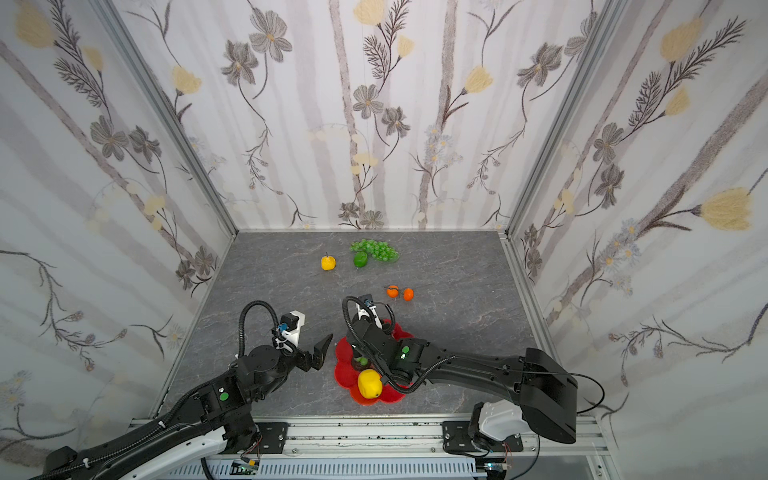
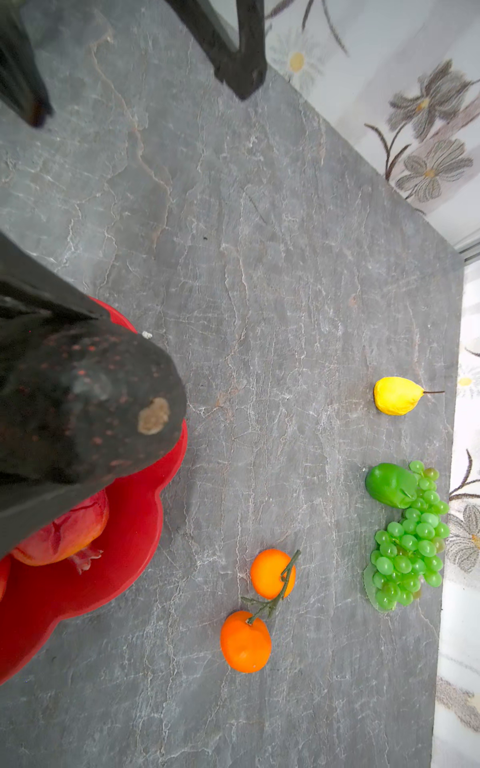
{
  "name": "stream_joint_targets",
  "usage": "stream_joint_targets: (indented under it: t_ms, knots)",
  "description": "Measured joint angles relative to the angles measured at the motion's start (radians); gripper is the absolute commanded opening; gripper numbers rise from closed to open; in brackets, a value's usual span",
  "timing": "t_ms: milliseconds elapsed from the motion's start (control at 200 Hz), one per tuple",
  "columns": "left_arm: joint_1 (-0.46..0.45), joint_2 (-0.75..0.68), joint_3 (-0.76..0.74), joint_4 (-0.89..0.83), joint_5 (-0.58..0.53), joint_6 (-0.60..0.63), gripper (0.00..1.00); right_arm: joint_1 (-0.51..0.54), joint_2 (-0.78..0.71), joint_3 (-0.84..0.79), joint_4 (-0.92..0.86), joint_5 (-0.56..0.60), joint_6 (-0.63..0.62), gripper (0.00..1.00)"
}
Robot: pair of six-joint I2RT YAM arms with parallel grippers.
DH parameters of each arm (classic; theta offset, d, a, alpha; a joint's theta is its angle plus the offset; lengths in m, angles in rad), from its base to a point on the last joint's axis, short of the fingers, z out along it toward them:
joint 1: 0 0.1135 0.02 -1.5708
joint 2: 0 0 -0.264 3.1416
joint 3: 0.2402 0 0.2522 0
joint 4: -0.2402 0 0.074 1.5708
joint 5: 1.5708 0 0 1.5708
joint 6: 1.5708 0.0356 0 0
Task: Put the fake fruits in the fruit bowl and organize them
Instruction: 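Carry the avocado over the bowl with the right gripper while the left gripper withdraws, then lower the avocado into the bowl and open the right gripper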
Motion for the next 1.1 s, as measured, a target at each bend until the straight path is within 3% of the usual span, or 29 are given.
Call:
stream_joint_targets:
  t_ms: [390, 909, 1099]
  knots:
    - [0.003, -0.064, -0.015, -0.006, -0.058, 0.001, 1.0, -0.016, 0.2, 0.077, -0.024, 0.013, -0.014, 0.3]
    - [0.011, -0.075, -0.024, -0.008, -0.066, 0.001, 1.0, -0.027, 0.275, 0.086, -0.037, 0.013, 0.008, 0.32]
    - [0.012, -0.075, -0.024, -0.007, -0.063, 0.001, 1.0, -0.027, 0.286, 0.086, -0.037, 0.009, 0.013, 0.38]
